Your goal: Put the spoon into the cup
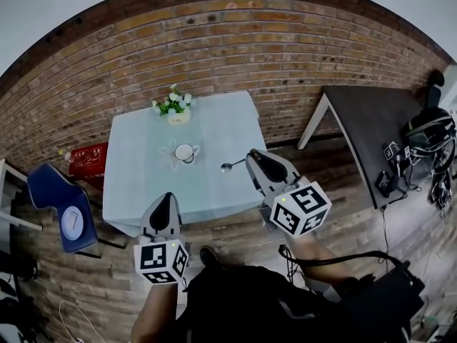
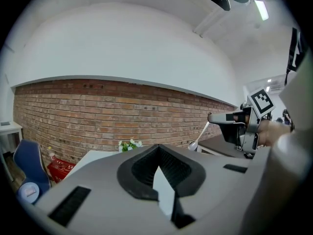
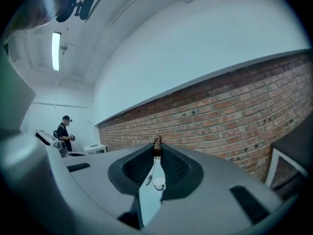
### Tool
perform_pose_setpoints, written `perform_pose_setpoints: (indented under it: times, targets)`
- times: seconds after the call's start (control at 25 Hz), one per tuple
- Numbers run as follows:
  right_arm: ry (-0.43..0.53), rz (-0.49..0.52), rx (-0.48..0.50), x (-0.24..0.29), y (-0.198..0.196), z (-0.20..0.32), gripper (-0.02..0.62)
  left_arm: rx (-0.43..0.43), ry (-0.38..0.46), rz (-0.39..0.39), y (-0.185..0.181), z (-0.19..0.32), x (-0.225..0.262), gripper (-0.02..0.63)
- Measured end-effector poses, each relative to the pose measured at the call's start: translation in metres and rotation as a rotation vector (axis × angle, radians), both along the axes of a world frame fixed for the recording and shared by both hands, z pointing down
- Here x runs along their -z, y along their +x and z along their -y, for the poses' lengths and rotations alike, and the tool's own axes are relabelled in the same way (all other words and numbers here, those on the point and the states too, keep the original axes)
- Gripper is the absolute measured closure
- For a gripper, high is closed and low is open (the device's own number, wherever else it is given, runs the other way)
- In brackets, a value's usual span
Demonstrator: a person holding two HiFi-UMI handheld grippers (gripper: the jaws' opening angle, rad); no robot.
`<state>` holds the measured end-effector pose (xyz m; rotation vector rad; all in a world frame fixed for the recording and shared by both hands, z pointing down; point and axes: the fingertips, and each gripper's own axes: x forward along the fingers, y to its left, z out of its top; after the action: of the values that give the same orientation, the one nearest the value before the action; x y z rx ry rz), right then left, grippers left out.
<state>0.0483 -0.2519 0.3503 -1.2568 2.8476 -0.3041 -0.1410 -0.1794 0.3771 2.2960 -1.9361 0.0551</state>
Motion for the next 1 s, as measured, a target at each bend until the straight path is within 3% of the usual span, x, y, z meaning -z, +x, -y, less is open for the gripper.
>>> perform_pose_setpoints:
  times: [0.76, 1.0]
  targets:
    - [-0.029, 0.005, -0.112, 0.006, -0.073, 0.078, 0.543, -0.063, 0.012, -0.023, -0.096, 0.077, -0.003, 0.597]
    - [-0.026, -0.02, -0.076, -0.002, -0.088, 0.106, 0.543, -0.025, -0.003, -0.03, -0.106, 0.086, -0.012, 0.597]
